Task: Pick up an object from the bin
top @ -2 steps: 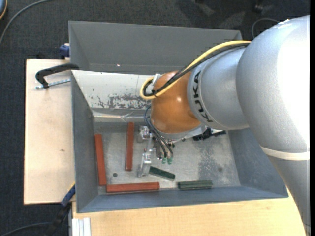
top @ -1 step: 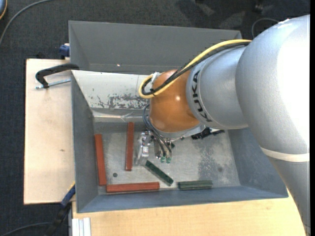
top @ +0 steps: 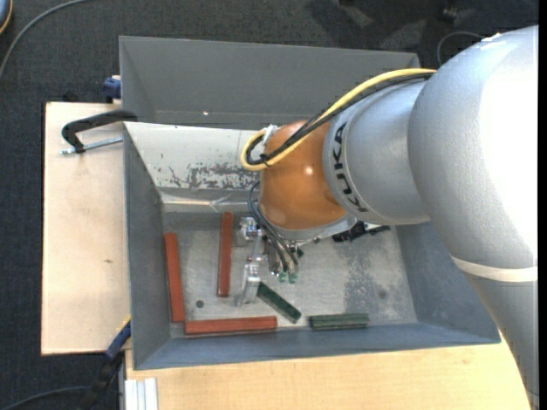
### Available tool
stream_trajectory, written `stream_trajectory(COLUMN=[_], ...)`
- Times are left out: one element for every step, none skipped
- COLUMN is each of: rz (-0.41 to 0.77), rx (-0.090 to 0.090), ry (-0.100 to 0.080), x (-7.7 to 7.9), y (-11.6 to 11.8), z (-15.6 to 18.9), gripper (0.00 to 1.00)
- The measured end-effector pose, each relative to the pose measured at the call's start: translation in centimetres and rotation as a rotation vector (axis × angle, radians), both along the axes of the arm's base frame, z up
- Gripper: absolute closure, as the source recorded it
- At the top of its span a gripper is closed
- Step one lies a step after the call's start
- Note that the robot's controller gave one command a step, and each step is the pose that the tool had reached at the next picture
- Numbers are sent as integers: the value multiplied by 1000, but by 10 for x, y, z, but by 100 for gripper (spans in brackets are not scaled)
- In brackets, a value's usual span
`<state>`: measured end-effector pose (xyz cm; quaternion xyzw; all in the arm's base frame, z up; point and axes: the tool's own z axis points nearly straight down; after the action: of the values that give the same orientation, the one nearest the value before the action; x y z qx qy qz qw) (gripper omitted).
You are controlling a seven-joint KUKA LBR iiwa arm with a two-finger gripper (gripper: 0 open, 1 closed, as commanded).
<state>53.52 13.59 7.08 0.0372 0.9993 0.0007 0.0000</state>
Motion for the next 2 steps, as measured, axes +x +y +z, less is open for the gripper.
stream_trajectory(rz=[-101, -180], rx=[4, 2], ry=[-6, -7], x=[25, 46], y=[62, 51], z=[4, 23], gripper=[0, 0])
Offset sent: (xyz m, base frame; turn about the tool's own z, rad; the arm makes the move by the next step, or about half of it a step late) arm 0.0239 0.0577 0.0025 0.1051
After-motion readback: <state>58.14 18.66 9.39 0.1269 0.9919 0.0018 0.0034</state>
